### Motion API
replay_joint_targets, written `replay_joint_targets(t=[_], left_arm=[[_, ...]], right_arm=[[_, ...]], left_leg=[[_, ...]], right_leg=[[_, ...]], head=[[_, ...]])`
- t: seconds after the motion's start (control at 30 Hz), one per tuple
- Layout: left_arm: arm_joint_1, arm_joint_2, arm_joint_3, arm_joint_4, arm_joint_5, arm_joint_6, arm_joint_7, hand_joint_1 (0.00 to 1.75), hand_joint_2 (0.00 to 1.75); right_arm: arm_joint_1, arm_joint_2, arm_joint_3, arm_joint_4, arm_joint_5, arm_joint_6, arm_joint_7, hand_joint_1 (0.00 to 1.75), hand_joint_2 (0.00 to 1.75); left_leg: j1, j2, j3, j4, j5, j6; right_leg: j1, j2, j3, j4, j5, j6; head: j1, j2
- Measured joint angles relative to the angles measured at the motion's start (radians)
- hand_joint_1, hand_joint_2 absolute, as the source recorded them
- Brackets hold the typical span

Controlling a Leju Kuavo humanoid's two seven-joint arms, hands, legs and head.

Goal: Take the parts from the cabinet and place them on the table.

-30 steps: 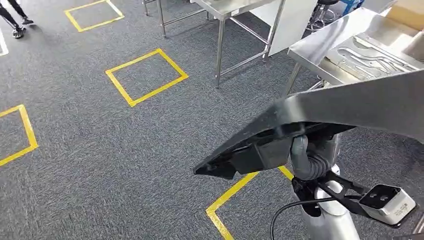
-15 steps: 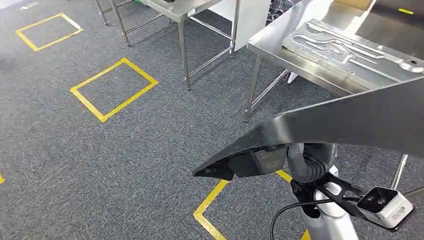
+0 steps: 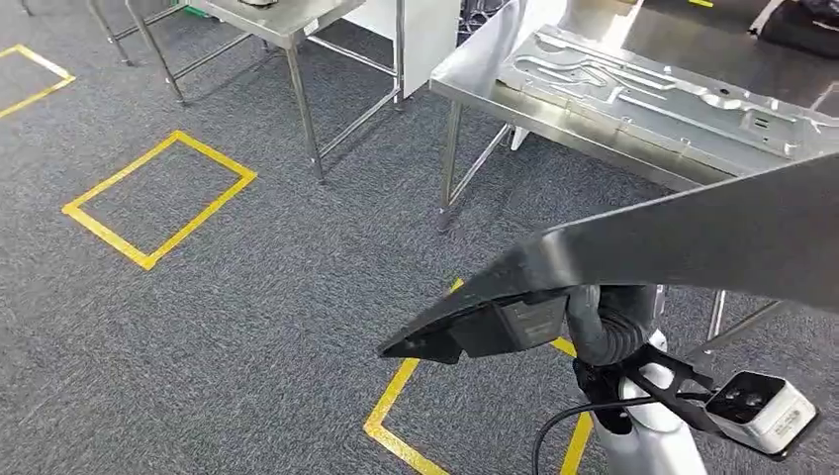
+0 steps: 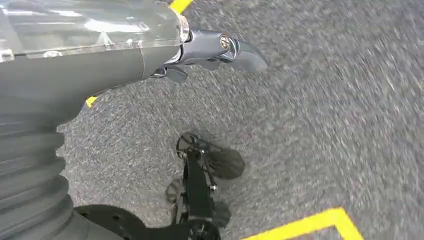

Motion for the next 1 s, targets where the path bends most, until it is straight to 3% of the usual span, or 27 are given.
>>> replay_joint_targets(t=[0.03, 0.07, 0.17, 0.2, 0.23, 0.27, 0.33, 0.37, 0.4, 0.43, 0.47, 0.5, 0.53, 0.57, 0.67, 0.7, 0.73, 0.77, 0.8, 0.87, 0.9, 0.93, 1.0], left_arm=[[0.0, 0.0, 0.0, 0.0, 0.0, 0.0, 0.0, 0.0, 1.75], [0.0, 0.0, 0.0, 0.0, 0.0, 0.0, 0.0, 0.0, 1.75], [-0.005, 0.0, 0.0, 0.0, 0.0, 0.0, 0.0, 0.0, 1.75], [-0.006, -0.001, 0.0, 0.0, 0.0, 0.0, 0.0, 0.0, 1.75], [-0.006, -0.002, 0.0, 0.0, 0.0, 0.0, -0.001, 0.0, 1.75], [-0.005, -0.003, 0.0, 0.0, 0.0, 0.0, -0.001, 0.0, 1.75], [0.0, -0.002, 0.0, 0.0, 0.0, 0.0, -0.001, 0.0, 1.75], [0.003, -0.002, 0.0, 0.0, 0.0, 0.0, 0.0, 0.0, 1.75], [0.003, -0.002, 0.0, 0.0, 0.0, 0.0, 0.0, 0.0, 1.75], [0.003, -0.002, 0.0, 0.0, 0.0, -0.001, 0.0, 0.0, 1.75], [0.002, -0.002, 0.0, 0.0, 0.0, -0.002, -0.001, 0.0, 1.75], [0.001, -0.002, 0.0, 0.0, 0.0, -0.002, -0.002, 0.0, 1.75], [0.001, -0.002, 0.0, 0.0, -0.001, -0.002, -0.001, 0.0, 1.75], [0.001, -0.002, 0.0, 0.0, -0.003, -0.004, -0.002, 0.0, 1.75], [-0.004, -0.002, 0.0, 0.0, -0.004, -0.007, 0.002, 0.0, 1.75], [-0.007, -0.006, 0.0, 0.0, -0.003, -0.008, 0.001, 0.0, 1.75], [-0.01, -0.007, 0.0, 0.0, 0.001, -0.009, 0.001, 0.0, 1.75], [-0.009, -0.008, 0.0, 0.0, 0.009, -0.009, 0.0, 0.0, 1.75], [-0.006, -0.008, 0.002, 0.0, 0.012, -0.009, -0.002, 0.0, 1.75], [-0.004, -0.01, 0.006, 0.0, 0.018, -0.008, -0.005, 0.0, 1.75], [-0.004, -0.01, 0.008, 0.0, 0.019, -0.006, -0.006, 0.0, 1.75], [-0.004, -0.011, 0.01, 0.0, 0.019, -0.006, -0.008, 0.0, 1.75], [-0.006, -0.012, 0.012, 0.0, 0.021, -0.006, -0.008, 0.0, 1.75]], right_arm=[[-0.001, 0.0, 0.0, 0.0, 0.0, 0.0, 0.0, 1.75, 1.75], [-0.001, 0.001, 0.0, 0.0, 0.0, 0.0, 0.0, 1.75, 1.75], [0.0, 0.001, 0.0, -0.001, -0.001, 0.003, 0.0, 1.75, 1.75], [0.001, 0.002, 0.0, -0.001, -0.001, 0.003, 0.0, 1.75, 1.75], [-0.003, 0.002, 0.001, -0.002, -0.002, 0.005, -0.001, 1.75, 1.75], [-0.006, 0.003, 0.001, -0.003, -0.002, 0.007, 0.0, 1.75, 1.75], [-0.003, 0.003, 0.001, -0.002, -0.002, 0.008, 0.0, 1.75, 1.75], [-0.003, 0.004, 0.001, -0.001, -0.002, 0.008, 0.0, 1.75, 1.75], [-0.003, 0.004, 0.001, 0.0, -0.001, 0.008, 0.0, 1.75, 1.75], [-0.003, 0.004, 0.001, 0.002, -0.001, 0.008, 0.0, 1.75, 1.75], [-0.003, 0.004, 0.001, 0.002, -0.001, 0.007, 0.0, 1.75, 1.75], [-0.004, 0.004, 0.001, 0.002, 0.0, 0.007, 0.0, 1.75, 1.75], [-0.004, 0.004, 0.001, 0.003, 0.0, 0.006, 0.0, 1.75, 1.75], [-0.008, 0.004, 0.002, 0.004, 0.001, 0.005, 0.0, 1.75, 1.75], [-0.005, 0.004, 0.002, 0.005, 0.004, -0.008, 0.0, 1.75, 1.75], [-0.006, 0.004, 0.003, 0.005, 0.002, -0.01, 0.0, 1.75, 1.75], [-0.007, 0.004, 0.003, 0.005, -0.004, -0.01, 0.0, 1.75, 1.75], [-0.014, 0.004, 0.004, 0.006, -0.009, -0.008, 0.001, 1.75, 1.75], [-0.018, 0.005, 0.006, 0.009, -0.013, -0.007, 0.001, 1.75, 1.75], [-0.019, 0.008, 0.012, 0.016, -0.02, -0.006, 0.003, 1.75, 1.75], [-0.019, 0.008, 0.013, 0.019, -0.022, -0.006, 0.003, 1.75, 1.75], [-0.02, 0.008, 0.013, 0.021, -0.026, -0.006, 0.003, 1.75, 1.75], [-0.024, 0.008, 0.013, 0.022, -0.034, -0.005, 0.003, 1.75, 1.75]], left_leg=[[-0.009, 0.008, 0.003, 0.001, -0.005, -0.007], [-0.009, 0.012, 0.004, 0.002, -0.008, -0.011], [-0.009, 0.046, 0.015, -0.002, -0.013, -0.027], [-0.002, 0.032, 0.015, 0.006, -0.024, -0.032], [0.0, -0.015, 0.002, 0.044, -0.052, -0.035], [0.003, -0.041, -0.028, 0.112, -0.091, -0.038], [0.003, -0.062, -0.11, 0.274, -0.155, -0.043], [0.003, -0.065, -0.136, 0.317, -0.159, -0.044], [0.003, -0.065, -0.138, 0.307, -0.136, -0.044], [0.003, -0.066, -0.12, 0.254, -0.094, -0.042], [0.004, -0.072, -0.087, 0.171, -0.043, -0.04], [0.006, -0.092, -0.049, 0.081, 0.004, -0.038], [0.009, -0.143, -0.028, 0.032, 0.004, -0.03], [0.009, -0.149, -0.023, 0.016, 0.002, -0.028], [0.001, -0.123, -0.023, 0.019, 0.005, -0.013], [0.016, -0.11, -0.02, 0.006, 0.013, -0.003], [0.011, -0.098, -0.017, 0.001, 0.016, 0.002], [0.009, -0.086, -0.017, 0.001, 0.015, 0.01], [0.007, -0.074, -0.018, 0.001, 0.015, 0.01], [0.004, -0.048, -0.019, 0.002, 0.012, 0.012], [0.004, -0.036, -0.018, 0.002, 0.011, 0.011], [0.004, -0.024, -0.016, 0.003, 0.009, 0.009], [0.004, -0.005, -0.01, 0.005, 0.003, 0.004]], right_leg=[[0.014, -0.032, 0.014, -0.029, -0.016, -0.009], [0.011, -0.014, 0.011, -0.031, -0.01, -0.017], [0.016, 0.018, 0.008, -0.033, -0.012, -0.031], [0.005, 0.029, 0.016, -0.042, -0.005, -0.039], [0.004, 0.039, 0.017, -0.046, -0.005, -0.044], [0.004, 0.048, 0.017, -0.045, -0.004, -0.049], [0.006, 0.075, 0.017, -0.044, -0.005, -0.051], [0.006, 0.09, 0.017, -0.043, -0.005, -0.051], [0.006, 0.104, 0.018, -0.042, -0.005, -0.051], [0.006, 0.117, 0.019, -0.04, -0.006, -0.05], [0.006, 0.13, 0.02, -0.038, -0.008, -0.048], [0.005, 0.142, 0.021, -0.034, -0.01, -0.044], [0.004, 0.151, 0.018, -0.031, -0.012, -0.04], [0.007, 0.166, 0.01, -0.024, -0.012, -0.034], [0.001, 0.193, 0.004, -0.033, -0.002, -0.012], [0.002, 0.196, 0.002, -0.028, -0.006, -0.008], [0.008, 0.135, -0.008, -0.004, -0.025, -0.004], [0.007, 0.093, -0.038, 0.055, -0.063, 0.0], [0.005, 0.074, -0.076, 0.136, -0.102, 0.004], [0.0, 0.064, -0.139, 0.262, -0.145, 0.01], [-0.002, 0.062, -0.144, 0.271, -0.135, 0.012], [-0.003, 0.057, -0.121, 0.225, -0.1, 0.012], [-0.002, 0.03, -0.026, 0.05, -0.016, 0.008]], head=[[0.0, 0.0], [0.0, 0.0], [0.0, 0.0], [0.0, 0.0], [0.0, 0.0], [0.0, 0.0], [0.0, 0.0], [0.0, 0.0], [0.0, 0.0], [0.0, 0.0], [0.0, 0.0], [0.0, 0.0], [0.0, 0.0], [0.0, 0.0], [0.0, 0.0], [0.0, 0.0], [0.0, 0.0], [0.0, 0.0], [0.0, 0.0], [0.0, 0.0], [0.0, 0.0], [0.0, 0.0], [0.0, 0.0]])
